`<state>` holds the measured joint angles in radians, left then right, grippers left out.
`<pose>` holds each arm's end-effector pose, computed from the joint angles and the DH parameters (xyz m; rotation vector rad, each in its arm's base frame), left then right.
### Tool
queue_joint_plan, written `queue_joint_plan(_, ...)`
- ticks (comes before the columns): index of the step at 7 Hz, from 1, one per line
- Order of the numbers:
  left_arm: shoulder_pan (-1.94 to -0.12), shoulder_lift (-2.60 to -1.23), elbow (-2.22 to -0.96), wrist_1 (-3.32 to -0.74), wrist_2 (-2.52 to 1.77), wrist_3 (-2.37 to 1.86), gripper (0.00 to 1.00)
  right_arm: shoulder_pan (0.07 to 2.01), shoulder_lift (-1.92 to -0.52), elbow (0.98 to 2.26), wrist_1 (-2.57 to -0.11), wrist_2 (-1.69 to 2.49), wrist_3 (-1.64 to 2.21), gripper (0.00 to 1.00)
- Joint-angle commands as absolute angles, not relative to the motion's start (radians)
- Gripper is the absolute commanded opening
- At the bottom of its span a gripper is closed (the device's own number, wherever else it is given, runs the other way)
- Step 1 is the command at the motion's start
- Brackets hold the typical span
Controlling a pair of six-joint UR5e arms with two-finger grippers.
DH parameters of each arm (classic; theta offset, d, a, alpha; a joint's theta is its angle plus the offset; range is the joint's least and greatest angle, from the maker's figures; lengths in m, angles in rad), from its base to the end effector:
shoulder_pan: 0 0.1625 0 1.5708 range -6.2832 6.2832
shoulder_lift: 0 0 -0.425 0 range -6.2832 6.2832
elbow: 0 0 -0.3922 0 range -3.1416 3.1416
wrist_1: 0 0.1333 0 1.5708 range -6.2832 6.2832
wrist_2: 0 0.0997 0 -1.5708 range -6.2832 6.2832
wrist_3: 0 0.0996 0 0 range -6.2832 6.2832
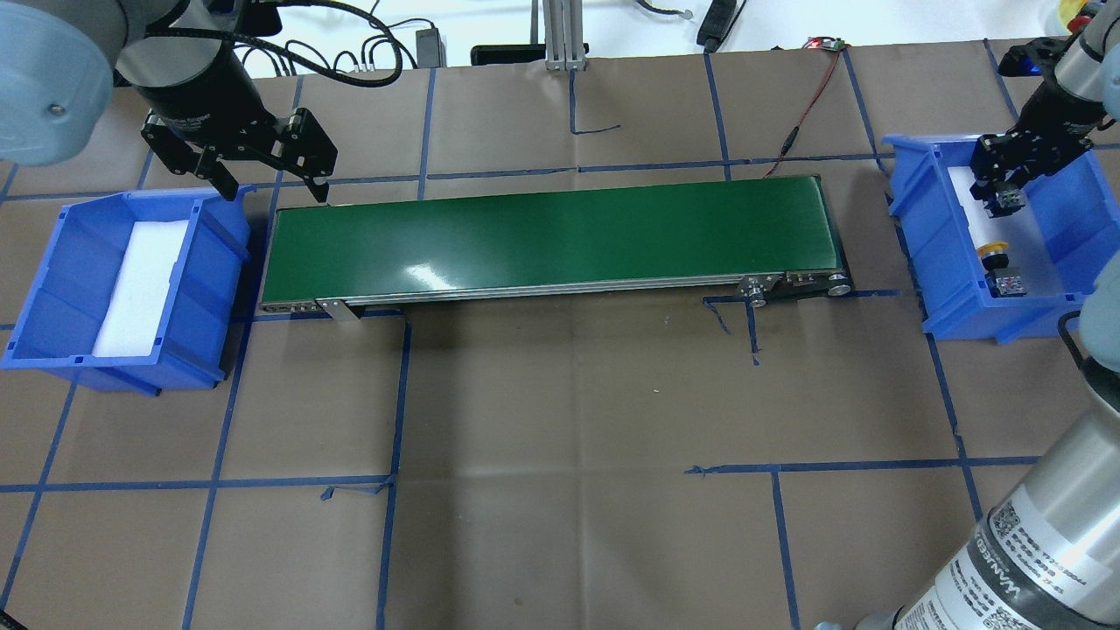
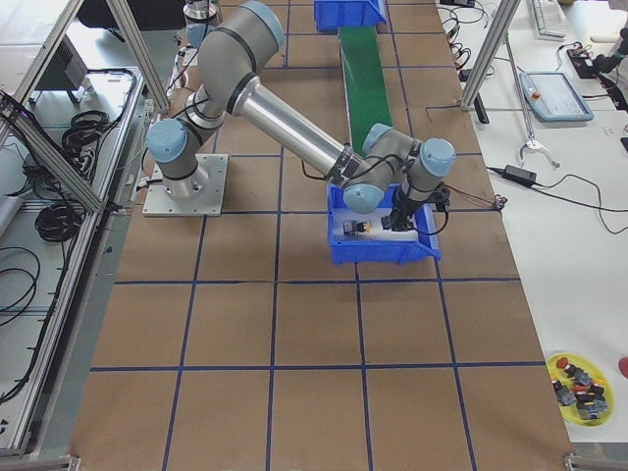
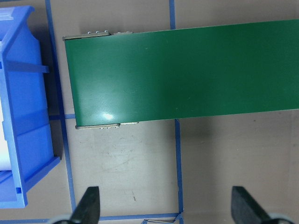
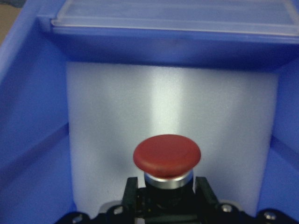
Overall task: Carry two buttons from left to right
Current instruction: 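Carry the red button to the right bin, then lower the red button into the right bin and open the right gripper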
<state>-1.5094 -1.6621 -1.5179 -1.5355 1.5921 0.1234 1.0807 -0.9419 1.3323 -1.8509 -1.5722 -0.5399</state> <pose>-0.0984 -0.5371 0.4708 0.0968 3.1192 0.0079 -0.2124 -0.6810 0.2470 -0.0769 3.0839 0.1493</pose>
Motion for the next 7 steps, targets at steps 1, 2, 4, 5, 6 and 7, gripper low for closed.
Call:
queue_joint_plan(1, -1.508, -1.663, -1.516, -1.534, 1.592, 0.123, 1.0, 1.089, -0.916, 1.336, -1.856, -1.574, -0.535, 0.08)
queue_joint_plan(2, -1.508, -1.661, -1.52, -1.534, 1.592, 0.123, 1.0, 1.091, -0.914, 1.336, -1.856, -1.572, -0.537, 0.3)
queue_joint_plan(4, -1.509, -1.655, -1.54, -1.532, 1.591, 0.124, 1.0, 1.091, -0.914, 1.338, -1.855, -1.559, -0.534, 0.95)
queue_joint_plan(5, -1.509, -1.654, -1.54, -1.529, 1.595, 0.124, 1.0, 1.091, -0.917, 1.335, -1.855, -1.562, -0.534, 0.98)
queue_joint_plan(6, -1.509, -1.654, -1.546, -1.526, 1.595, 0.132, 1.0, 1.091, -0.926, 1.332, -1.849, -1.569, -0.535, 0.98)
queue_joint_plan(7, -1.509, -1.657, -1.54, -1.523, 1.595, 0.132, 1.0, 1.092, -0.936, 1.325, -1.842, -1.574, -0.537, 0.98)
